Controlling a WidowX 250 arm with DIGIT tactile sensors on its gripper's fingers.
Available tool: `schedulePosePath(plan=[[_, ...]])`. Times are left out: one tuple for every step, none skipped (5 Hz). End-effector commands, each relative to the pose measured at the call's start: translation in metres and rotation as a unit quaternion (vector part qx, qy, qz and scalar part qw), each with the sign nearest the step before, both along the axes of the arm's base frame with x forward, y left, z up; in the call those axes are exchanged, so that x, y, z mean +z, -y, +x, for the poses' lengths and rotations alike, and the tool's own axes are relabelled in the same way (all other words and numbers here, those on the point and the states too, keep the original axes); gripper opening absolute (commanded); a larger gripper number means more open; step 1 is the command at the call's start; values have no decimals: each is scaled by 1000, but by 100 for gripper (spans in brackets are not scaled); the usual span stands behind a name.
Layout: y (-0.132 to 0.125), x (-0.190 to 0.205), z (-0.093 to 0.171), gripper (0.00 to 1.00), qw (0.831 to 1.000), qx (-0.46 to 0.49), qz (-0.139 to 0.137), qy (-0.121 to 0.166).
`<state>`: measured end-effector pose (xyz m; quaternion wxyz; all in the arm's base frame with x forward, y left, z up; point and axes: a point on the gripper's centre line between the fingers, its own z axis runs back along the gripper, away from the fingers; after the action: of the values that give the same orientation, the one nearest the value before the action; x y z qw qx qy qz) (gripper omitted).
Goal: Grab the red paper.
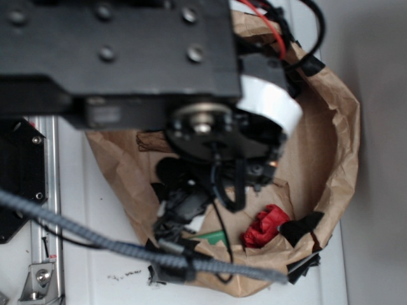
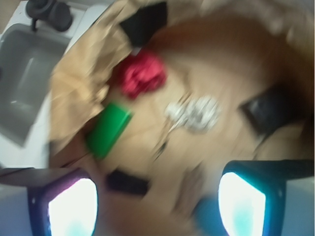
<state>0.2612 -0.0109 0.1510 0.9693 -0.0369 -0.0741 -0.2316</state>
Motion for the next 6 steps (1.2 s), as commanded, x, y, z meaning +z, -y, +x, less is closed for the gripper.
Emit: schedulePosePath(plan=[[5,17,32,100,991,4,-64,114],[5,17,32,100,991,4,-64,114],[5,17,32,100,991,4,-64,114],[-4,-6,21,100,995,-26,-35,87],[-23,-34,29,100,996,-34,-23,84],[-26,-43,35,100,995,-54,-15,88]])
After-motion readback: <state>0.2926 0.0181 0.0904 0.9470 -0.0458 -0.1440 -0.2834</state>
